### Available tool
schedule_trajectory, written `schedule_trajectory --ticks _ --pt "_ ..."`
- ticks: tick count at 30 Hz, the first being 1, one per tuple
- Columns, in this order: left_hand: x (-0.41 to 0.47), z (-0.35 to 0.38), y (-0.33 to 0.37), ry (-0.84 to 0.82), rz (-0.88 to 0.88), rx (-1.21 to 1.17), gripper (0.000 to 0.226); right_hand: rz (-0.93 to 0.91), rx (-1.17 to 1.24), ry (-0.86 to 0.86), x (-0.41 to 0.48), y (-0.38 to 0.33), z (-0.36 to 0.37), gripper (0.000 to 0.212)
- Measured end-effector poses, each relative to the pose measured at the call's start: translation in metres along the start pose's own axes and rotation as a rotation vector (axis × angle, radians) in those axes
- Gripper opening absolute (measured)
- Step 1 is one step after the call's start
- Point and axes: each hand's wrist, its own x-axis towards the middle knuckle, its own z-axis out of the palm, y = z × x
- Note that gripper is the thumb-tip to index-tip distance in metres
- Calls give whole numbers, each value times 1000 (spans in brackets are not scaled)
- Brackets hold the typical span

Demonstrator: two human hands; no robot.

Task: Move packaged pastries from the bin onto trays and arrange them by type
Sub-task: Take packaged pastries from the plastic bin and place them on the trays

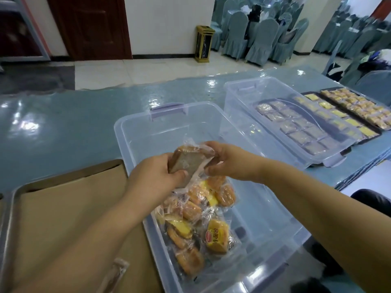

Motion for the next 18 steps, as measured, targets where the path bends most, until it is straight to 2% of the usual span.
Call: schedule_trajectory --ticks 3,5,8,11,13,18 --pt "10 -8 1 158 -25 -3 14 195 -203 -200 15 33 11 67" --pt "19 -10 -1 201 -52 -30 7 242 -365 -326 25 55 22 64" --pt "27 -6 -5 231 -92 -62 12 207 -573 -514 35 72 38 50" --pt "30 2 -10 225 -128 -40 14 109 -765 -662 40 83 51 49" --pt "30 5 -11 232 -138 32 22 109 -800 -711 44 89 59 50" --pt "31 8 -12 217 -148 208 27 36 -832 -676 51 93 68 32"
